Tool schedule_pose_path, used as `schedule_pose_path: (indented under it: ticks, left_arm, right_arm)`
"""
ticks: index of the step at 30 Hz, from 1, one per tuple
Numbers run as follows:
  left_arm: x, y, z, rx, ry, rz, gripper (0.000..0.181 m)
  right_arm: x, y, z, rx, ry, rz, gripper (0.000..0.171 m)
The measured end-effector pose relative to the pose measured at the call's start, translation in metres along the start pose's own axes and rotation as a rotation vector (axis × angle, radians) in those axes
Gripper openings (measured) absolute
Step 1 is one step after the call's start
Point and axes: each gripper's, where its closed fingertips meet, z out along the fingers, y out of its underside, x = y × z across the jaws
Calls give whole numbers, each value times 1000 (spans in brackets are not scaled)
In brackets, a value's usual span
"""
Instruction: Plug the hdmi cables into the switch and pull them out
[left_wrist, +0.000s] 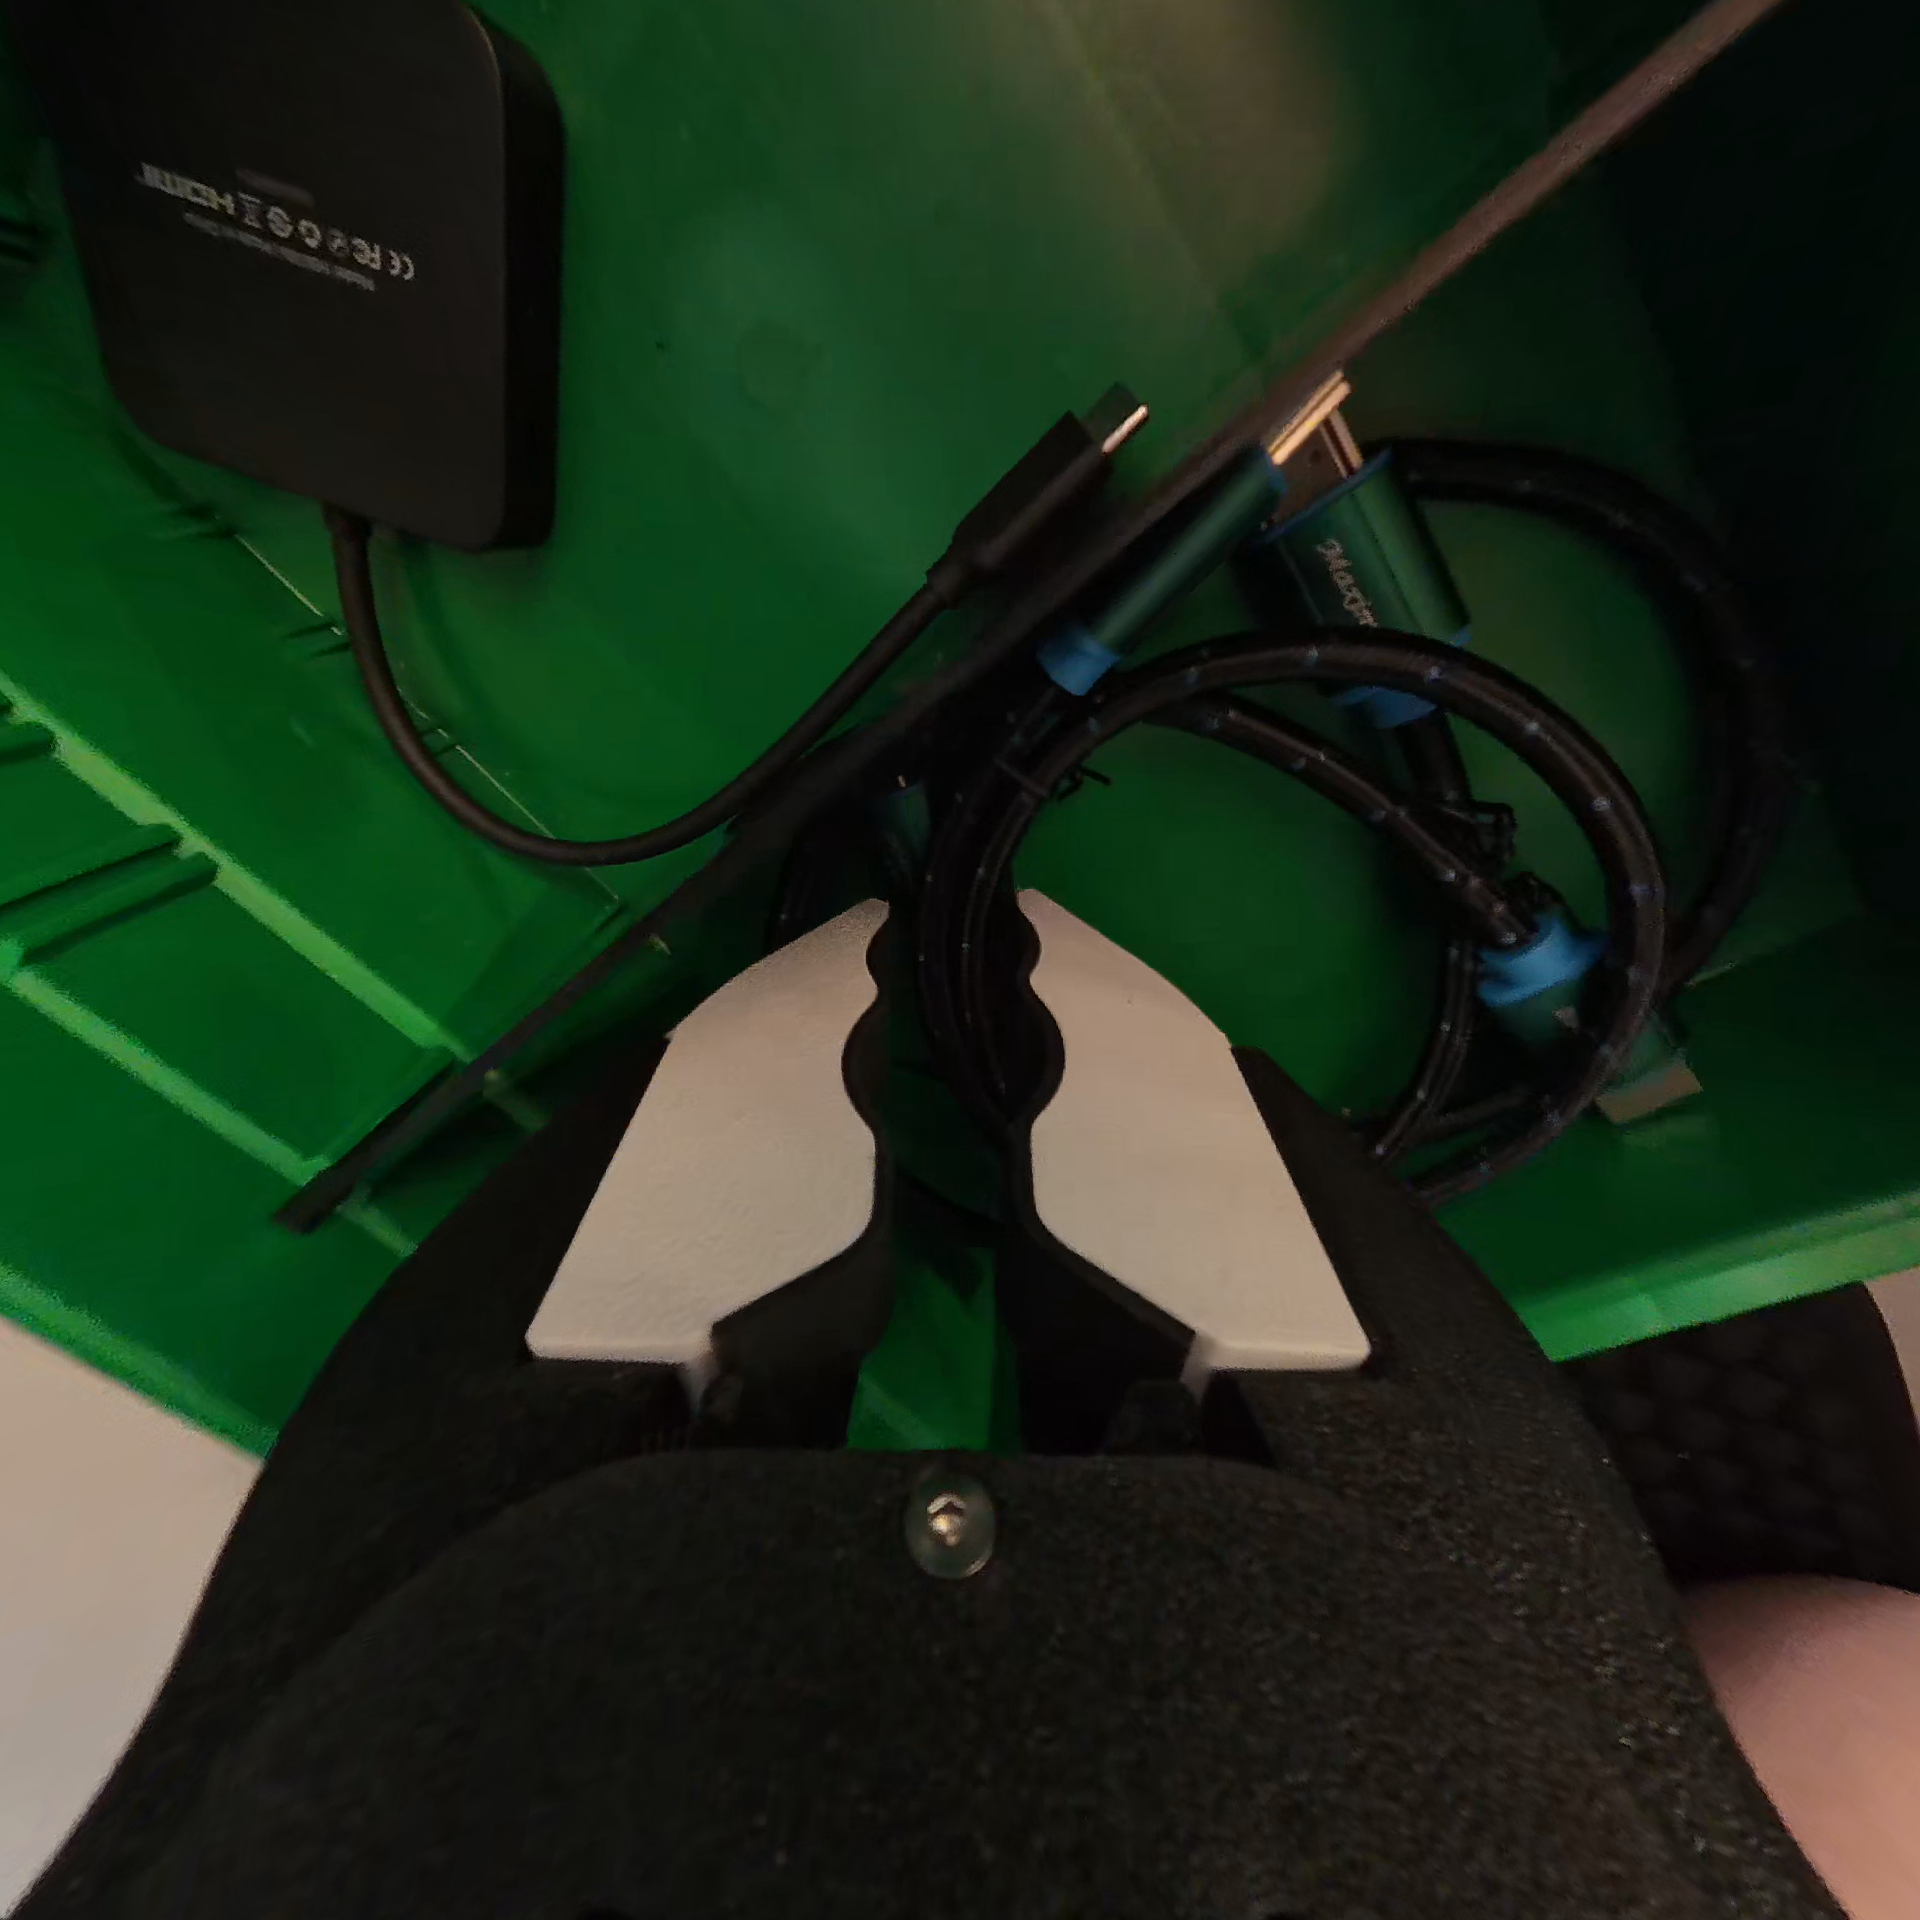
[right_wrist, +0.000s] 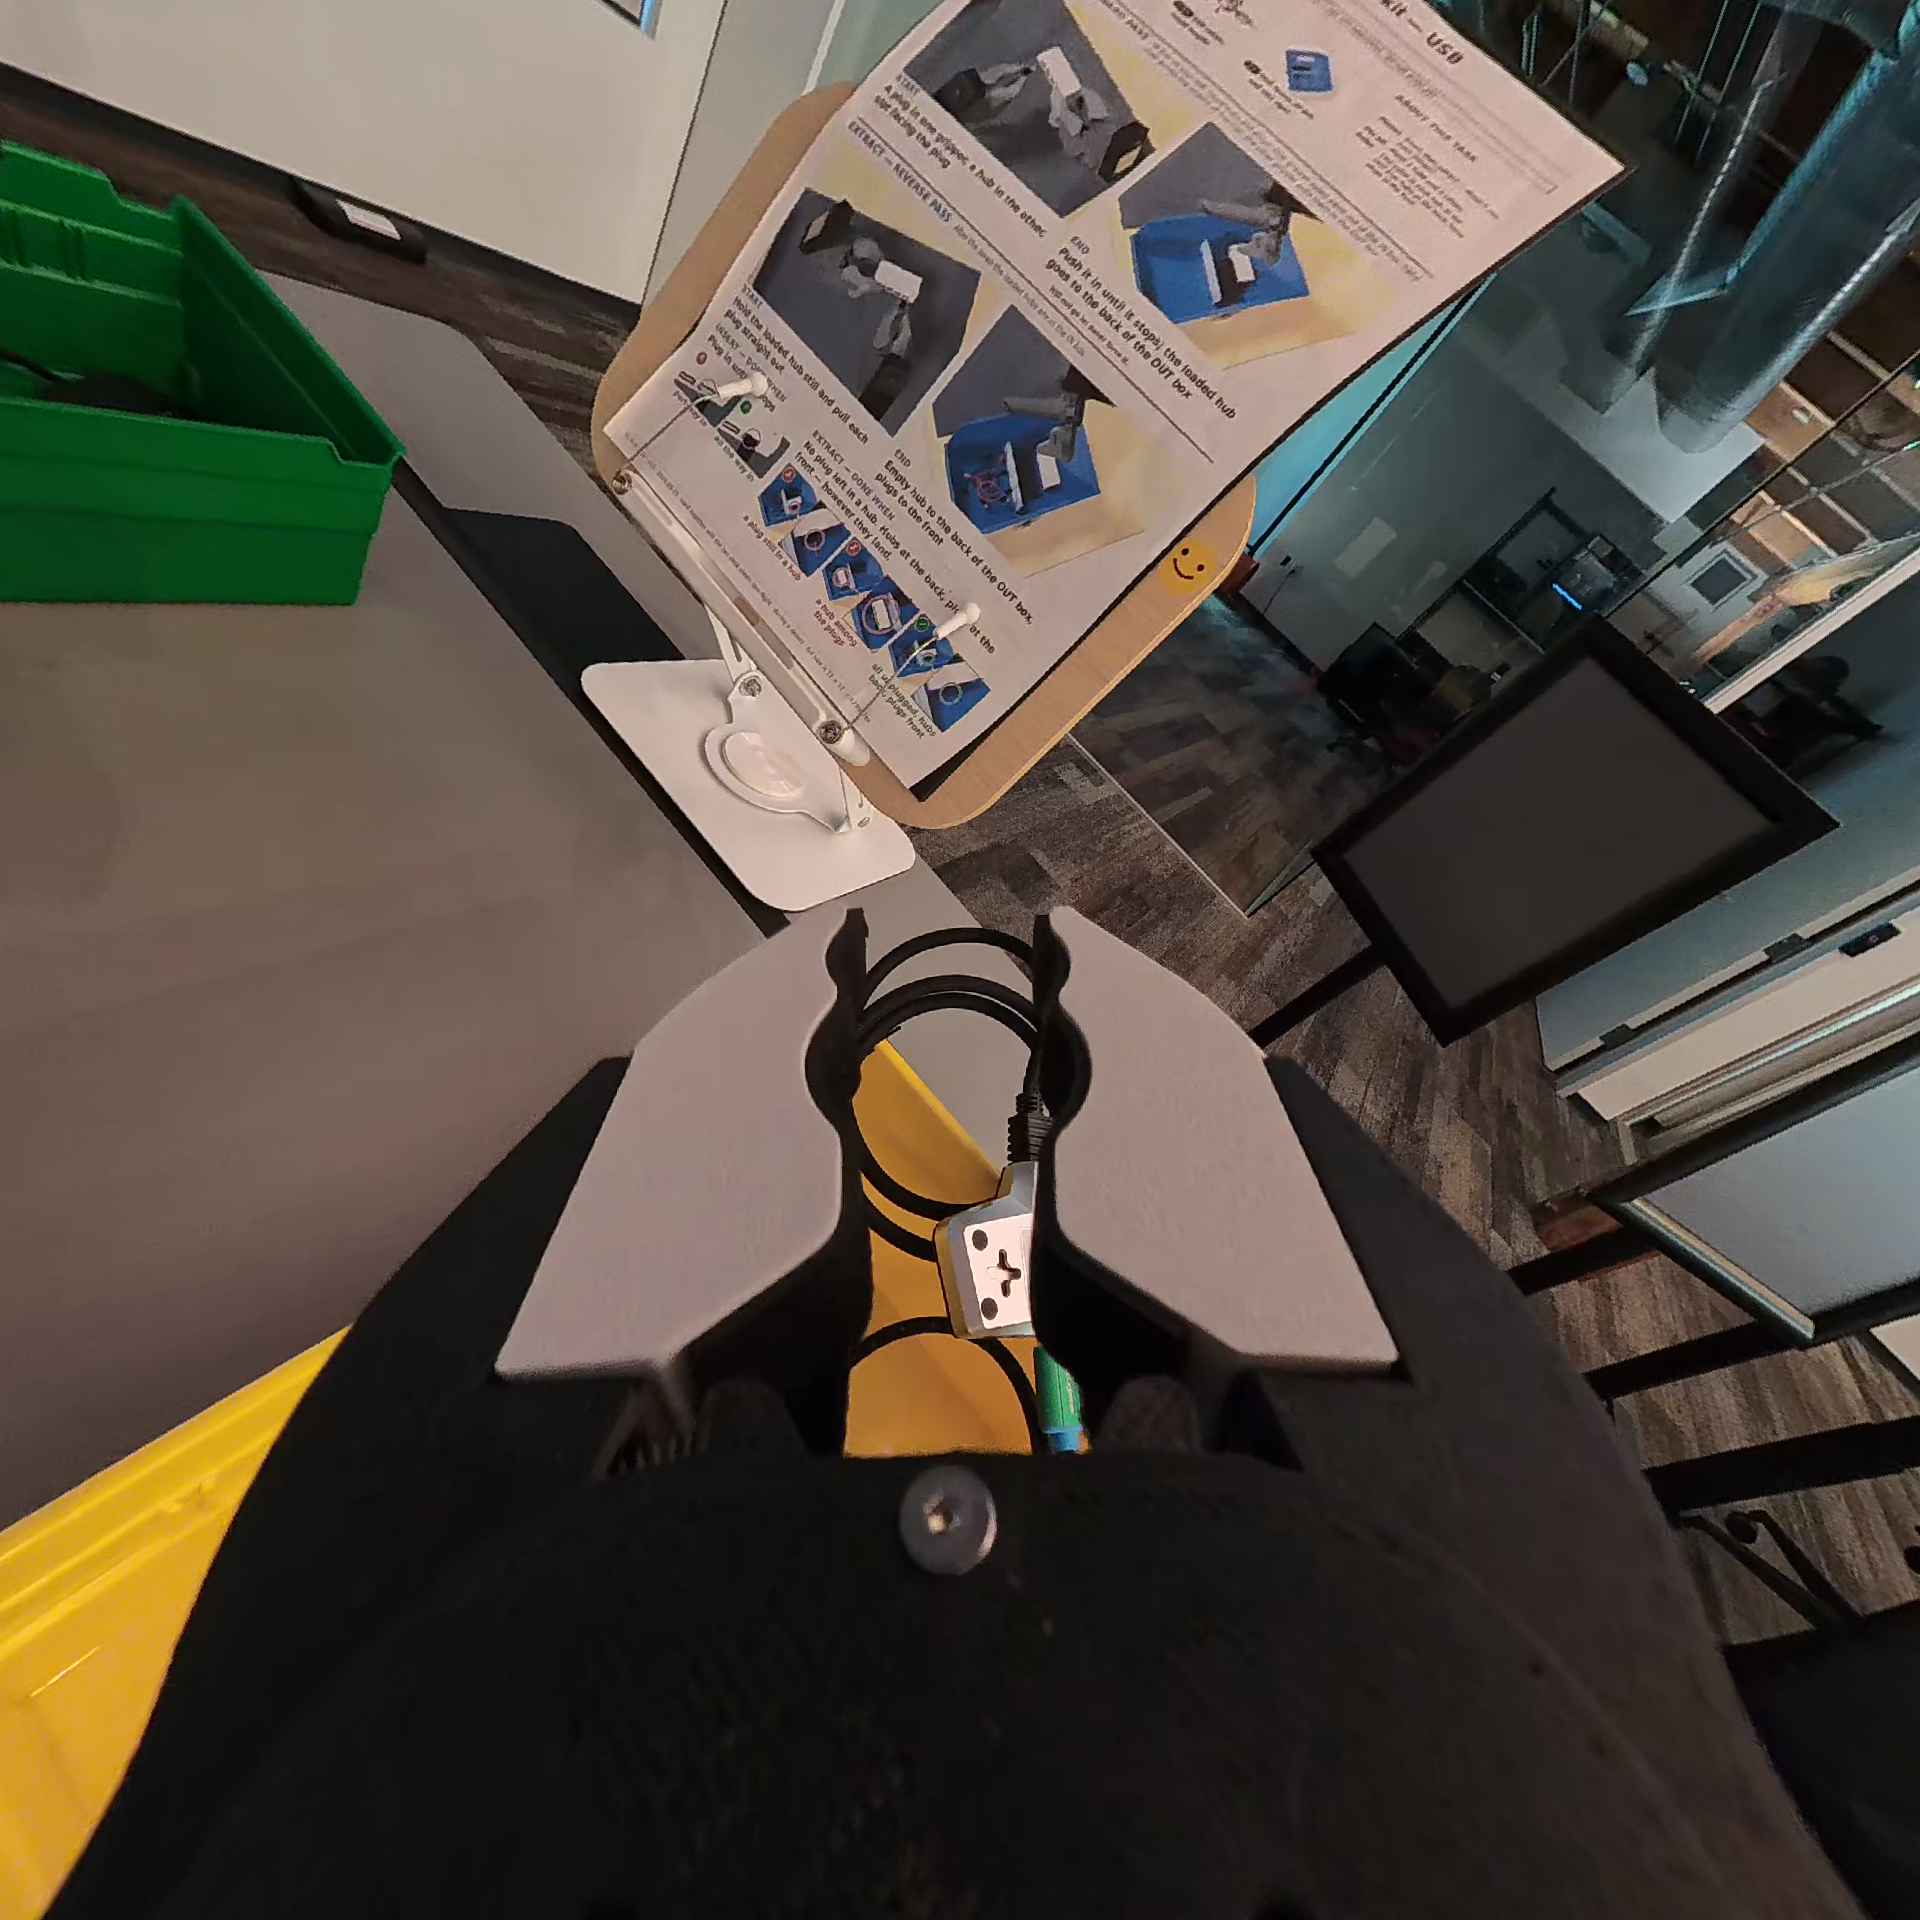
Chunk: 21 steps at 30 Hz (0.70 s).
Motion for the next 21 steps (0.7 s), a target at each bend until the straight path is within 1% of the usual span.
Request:
schedule_pose_path:
  ticks: [8, 10, 15, 17, 19, 21]
  left_arm:
    - [1, 3, -42, 62, -87, 8, 17]
    - [4, 8, -43, 34, -80, 3, 12]
    - [1, 5, -33, 15, -81, 16, 11]
    - [1, 3, -35, 26, -85, 25, 11]
    - [-1, 3, -49, 62, -112, 16, 11]
    - [-6, -1, -79, 165, -186, -6, 9]
  right_arm:
    - [0, 3, 3, -19, 4, -20, 31]
    - [-1, 4, 3, -22, 2, -22, 31]
    - [-2, 8, 4, -41, -4, -35, 31]
    - [-1, 10, 5, -50, -1, -43, 31]
    - [-1, 10, 5, -55, 0, -45, 31]
    - [-1, 10, 5, -53, 0, -47, 31]
